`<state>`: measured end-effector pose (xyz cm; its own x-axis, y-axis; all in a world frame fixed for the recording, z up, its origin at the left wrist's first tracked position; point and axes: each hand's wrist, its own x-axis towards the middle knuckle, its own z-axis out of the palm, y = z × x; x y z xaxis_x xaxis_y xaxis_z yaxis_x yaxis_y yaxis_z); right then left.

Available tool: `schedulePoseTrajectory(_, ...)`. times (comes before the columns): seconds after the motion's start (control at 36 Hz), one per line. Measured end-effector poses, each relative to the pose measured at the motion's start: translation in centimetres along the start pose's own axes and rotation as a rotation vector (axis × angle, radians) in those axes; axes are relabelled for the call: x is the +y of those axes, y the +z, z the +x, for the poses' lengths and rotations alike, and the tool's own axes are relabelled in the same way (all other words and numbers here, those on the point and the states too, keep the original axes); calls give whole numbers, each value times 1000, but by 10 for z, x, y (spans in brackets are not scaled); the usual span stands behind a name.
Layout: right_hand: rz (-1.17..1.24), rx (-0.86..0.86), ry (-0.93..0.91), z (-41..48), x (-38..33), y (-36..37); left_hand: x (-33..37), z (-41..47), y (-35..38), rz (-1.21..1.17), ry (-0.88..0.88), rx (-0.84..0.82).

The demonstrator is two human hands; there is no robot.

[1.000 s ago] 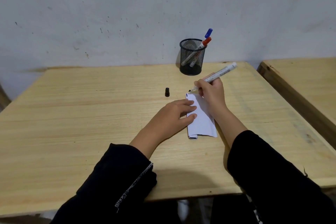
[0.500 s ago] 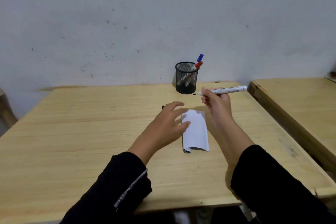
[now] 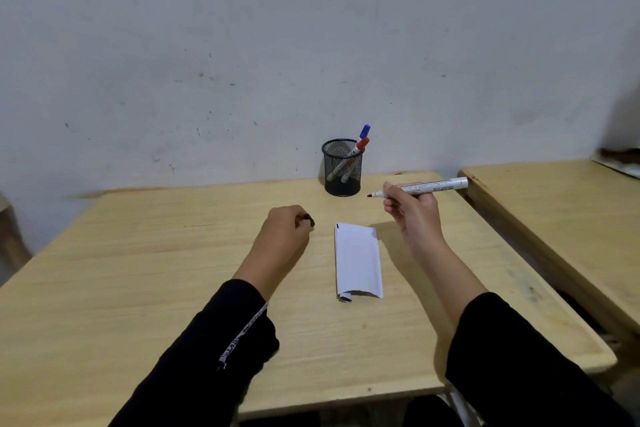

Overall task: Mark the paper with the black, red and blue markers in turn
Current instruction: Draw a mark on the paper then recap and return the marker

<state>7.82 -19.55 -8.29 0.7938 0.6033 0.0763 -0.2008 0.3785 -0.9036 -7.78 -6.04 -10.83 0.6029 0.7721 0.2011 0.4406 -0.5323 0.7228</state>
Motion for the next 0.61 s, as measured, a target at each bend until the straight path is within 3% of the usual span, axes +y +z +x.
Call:
schedulePoseTrajectory(0.08, -2, -13, 4, -2, 1, 2, 16, -6, 2, -390, -99, 12)
schedulePoseTrajectory(0.31, 38, -34, 31, -10, 6, 11, 38, -5, 6, -868, -146, -48)
schedulePoseTrajectory(0.61, 109, -116, 18, -18, 8, 20, 49, -11, 13, -1065, -177, -127)
